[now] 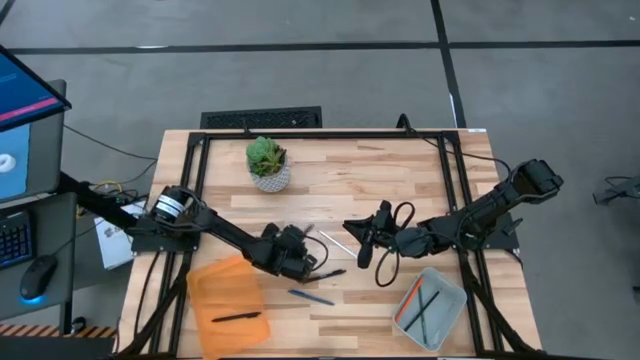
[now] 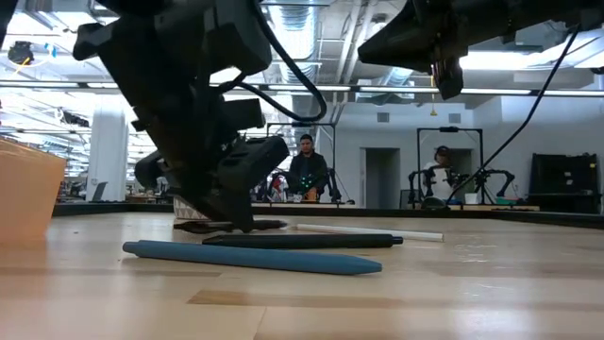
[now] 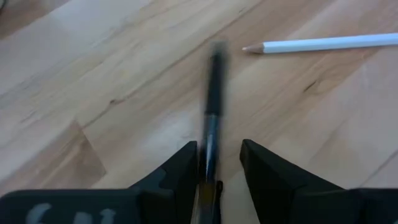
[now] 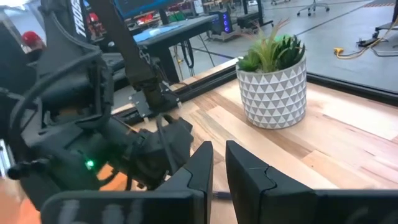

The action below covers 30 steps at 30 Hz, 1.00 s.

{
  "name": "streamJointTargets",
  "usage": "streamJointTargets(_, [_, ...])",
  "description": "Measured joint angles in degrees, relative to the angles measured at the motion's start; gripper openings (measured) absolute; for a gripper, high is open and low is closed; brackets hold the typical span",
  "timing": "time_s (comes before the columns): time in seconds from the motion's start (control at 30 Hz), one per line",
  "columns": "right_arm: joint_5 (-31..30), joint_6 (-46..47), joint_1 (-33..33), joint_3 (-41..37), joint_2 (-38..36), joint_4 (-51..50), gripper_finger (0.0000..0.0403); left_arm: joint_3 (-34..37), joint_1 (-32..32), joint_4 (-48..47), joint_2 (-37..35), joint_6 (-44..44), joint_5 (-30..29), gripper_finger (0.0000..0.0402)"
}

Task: Sort pens & pencils
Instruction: Put the black pen into the orange bin

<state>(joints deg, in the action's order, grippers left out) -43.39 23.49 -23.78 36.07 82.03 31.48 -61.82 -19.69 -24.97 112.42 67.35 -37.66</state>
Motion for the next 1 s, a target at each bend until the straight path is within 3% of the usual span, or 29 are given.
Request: streamJointTargets(1.0, [-0.12, 0.00, -1.74, -0.02, 0.01, 0.22, 0.0067, 0.26, -5.47, -0.68, 2.12, 4.23, -4.66, 0.0119])
